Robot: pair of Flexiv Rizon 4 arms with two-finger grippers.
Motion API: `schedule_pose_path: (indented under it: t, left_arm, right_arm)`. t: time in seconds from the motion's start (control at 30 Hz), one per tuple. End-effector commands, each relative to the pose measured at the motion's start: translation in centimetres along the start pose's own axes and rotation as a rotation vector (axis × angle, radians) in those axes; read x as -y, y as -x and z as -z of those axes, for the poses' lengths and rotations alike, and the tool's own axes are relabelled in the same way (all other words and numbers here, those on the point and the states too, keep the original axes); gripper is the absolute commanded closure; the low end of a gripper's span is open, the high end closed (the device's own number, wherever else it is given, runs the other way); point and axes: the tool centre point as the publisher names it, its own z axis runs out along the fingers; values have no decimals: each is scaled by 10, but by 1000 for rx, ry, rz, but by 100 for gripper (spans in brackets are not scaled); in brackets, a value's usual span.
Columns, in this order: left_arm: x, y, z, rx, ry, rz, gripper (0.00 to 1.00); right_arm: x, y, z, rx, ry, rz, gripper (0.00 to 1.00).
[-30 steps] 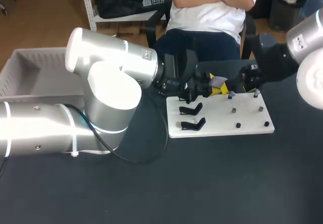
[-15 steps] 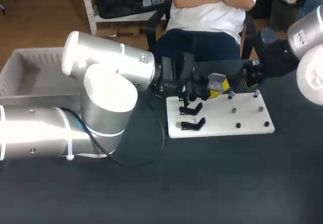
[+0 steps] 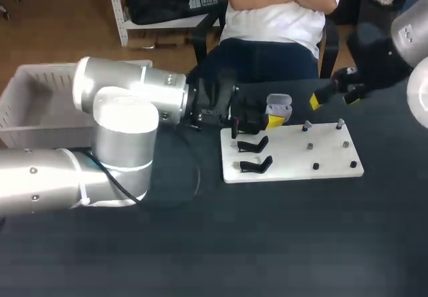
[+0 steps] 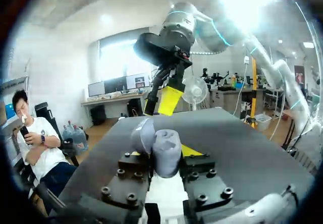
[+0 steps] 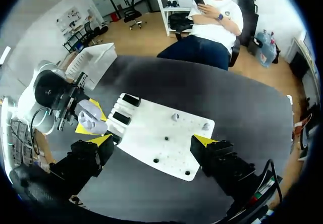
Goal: Pick up each earbud case from the left stands, insert the matching earbuds, close the lid, and place the case in the box.
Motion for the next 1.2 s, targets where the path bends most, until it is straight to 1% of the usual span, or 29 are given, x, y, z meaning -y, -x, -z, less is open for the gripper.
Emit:
schedule_pose_path:
  t: [0.03,0.1,0.17,0.4,0.43,0.47,0.63,0.87,0.97,1.03,1.2]
  left_arm:
    - [-3,1,1,76,-5,3,100]
    - [-4,4,1,109,-22,11,100]
    - [-4,6,0,124,-29,13,100]
    - [-5,9,-3,132,-30,16,100]
    - [-5,9,-3,124,-18,17,100]
    - [-5,9,-3,123,-17,17,100]
    - [-7,9,-3,102,9,14,100]
    - [-10,6,-5,104,18,20,100]
    - [-10,7,-5,105,18,21,100]
    - [-9,8,-6,106,18,20,100]
    - [-7,9,-2,101,25,19,100]
  right_arm:
    - [9,-16,20,-14,-139,-9,0]
    - [16,-20,21,-48,-176,-13,0]
    - [23,-24,22,-74,-203,-14,0]
    - [47,-35,17,-163,-283,-10,0]
    - [50,-36,15,-183,-318,-33,0]
    - [53,-37,14,-201,-326,-45,0]
    - [53,-37,14,-201,-326,-45,0]
    - [53,-37,14,-201,-326,-45,0]
    - [57,-35,1,-195,-319,-58,0]
    - [61,-34,-6,-212,-342,-53,0]
    - [71,-28,-18,-238,-354,-43,0]
